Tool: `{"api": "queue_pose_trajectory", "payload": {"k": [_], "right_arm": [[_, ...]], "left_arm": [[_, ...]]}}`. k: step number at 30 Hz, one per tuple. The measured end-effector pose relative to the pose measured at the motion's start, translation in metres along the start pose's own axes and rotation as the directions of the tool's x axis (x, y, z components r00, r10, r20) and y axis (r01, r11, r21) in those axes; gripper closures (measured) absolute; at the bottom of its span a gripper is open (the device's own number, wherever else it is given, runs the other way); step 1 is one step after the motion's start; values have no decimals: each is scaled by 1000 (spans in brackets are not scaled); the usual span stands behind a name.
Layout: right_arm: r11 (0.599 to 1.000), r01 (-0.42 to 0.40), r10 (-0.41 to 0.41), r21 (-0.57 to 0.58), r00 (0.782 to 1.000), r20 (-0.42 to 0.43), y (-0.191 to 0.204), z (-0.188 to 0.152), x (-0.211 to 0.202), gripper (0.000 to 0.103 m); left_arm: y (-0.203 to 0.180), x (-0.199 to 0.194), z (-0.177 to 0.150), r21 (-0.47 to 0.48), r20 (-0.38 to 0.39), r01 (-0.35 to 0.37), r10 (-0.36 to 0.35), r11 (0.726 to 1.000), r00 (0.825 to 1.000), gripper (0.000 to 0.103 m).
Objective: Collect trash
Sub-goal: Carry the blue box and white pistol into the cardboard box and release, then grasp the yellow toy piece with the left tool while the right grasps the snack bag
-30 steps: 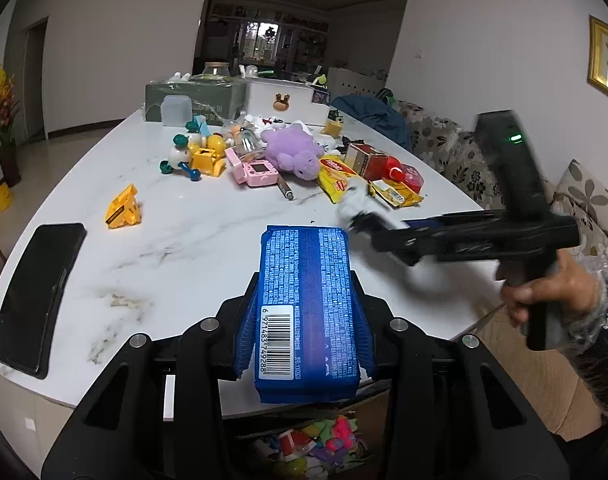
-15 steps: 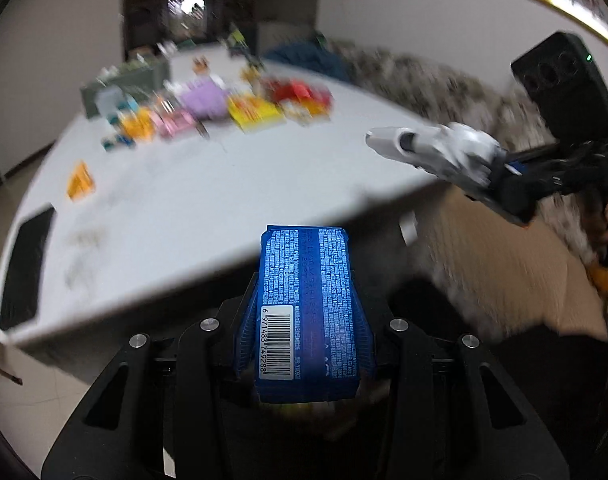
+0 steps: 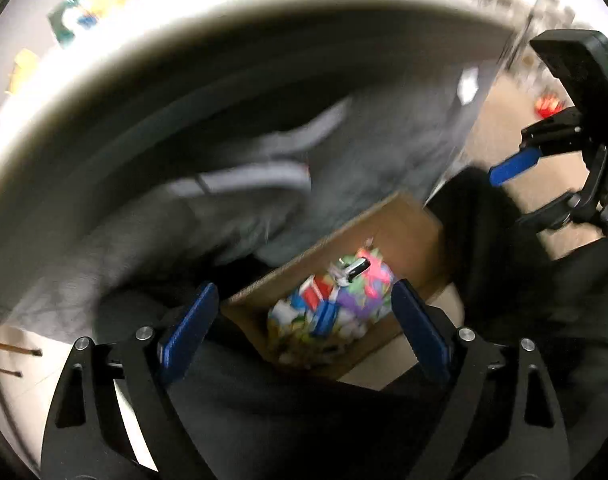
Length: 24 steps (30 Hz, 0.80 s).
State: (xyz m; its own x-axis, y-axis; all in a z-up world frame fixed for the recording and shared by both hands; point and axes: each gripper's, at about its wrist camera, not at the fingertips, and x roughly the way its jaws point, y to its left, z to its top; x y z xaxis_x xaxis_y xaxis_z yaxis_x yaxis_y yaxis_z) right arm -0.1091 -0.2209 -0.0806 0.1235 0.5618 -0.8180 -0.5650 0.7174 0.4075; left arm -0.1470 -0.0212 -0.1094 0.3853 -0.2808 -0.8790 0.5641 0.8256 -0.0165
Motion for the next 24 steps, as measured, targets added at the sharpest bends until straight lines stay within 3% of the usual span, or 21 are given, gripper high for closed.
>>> {"api": "queue_pose_trajectory", "payload": {"k": [2, 3, 4, 6, 8, 9, 11, 13, 16, 17, 19, 20, 22, 24], "right_arm": [[999, -16, 23, -44, 988, 150, 12, 15, -54, 21], [998, 7, 9, -60, 965, 261, 13, 33, -86, 19], [998, 31, -12, -58, 951, 309, 11, 38, -100, 15], [985, 171, -155, 0, 891, 427, -8, 77, -126, 9], [943, 323, -325, 83, 831, 452, -39, 122, -124, 8], [929, 354, -366, 111, 825, 431, -55, 141, -116, 8], [916, 354, -401, 190, 840, 367, -92, 177, -93, 11], [905, 334, -408, 262, 857, 316, -117, 199, -70, 17], [891, 323, -408, 318, 878, 252, -144, 223, -48, 17], [884, 342, -421, 318, 878, 227, -150, 231, -38, 16], [858, 446, -498, 255, 844, 201, -140, 241, -23, 15], [842, 493, -532, 219, 825, 190, -132, 243, -19, 20], [861, 469, -503, 194, 841, 200, -128, 245, -20, 46], [866, 467, -496, 178, 846, 197, -124, 242, -21, 51]], "left_arm": [[6, -46, 15, -12, 120, 8, -7, 1000, 993, 16], [9, -66, 22, -15, 183, 6, -4, 1000, 983, 15], [13, -83, 31, -20, 242, 0, 5, 1000, 970, 12], [26, -113, 53, -47, 360, -39, 54, 998, 932, 12], [41, -123, 75, -96, 420, -105, 136, 990, 897, 12], [47, -122, 83, -126, 422, -145, 186, 981, 887, 12], [67, -112, 98, -216, 383, -211, 282, 953, 879, 12], [84, -106, 102, -278, 355, -217, 310, 936, 882, 12], [105, -104, 99, -344, 343, -216, 337, 914, 877, 12], [112, -104, 99, -357, 341, -219, 345, 908, 875, 12], [129, -106, 99, -399, 330, -236, 379, 886, 864, 12], [135, -106, 101, -418, 323, -242, 392, 876, 861, 12], [150, -100, 108, -454, 308, -239, 402, 859, 862, 12], [170, -87, 118, -481, 280, -238, 406, 843, 870, 12]]}}
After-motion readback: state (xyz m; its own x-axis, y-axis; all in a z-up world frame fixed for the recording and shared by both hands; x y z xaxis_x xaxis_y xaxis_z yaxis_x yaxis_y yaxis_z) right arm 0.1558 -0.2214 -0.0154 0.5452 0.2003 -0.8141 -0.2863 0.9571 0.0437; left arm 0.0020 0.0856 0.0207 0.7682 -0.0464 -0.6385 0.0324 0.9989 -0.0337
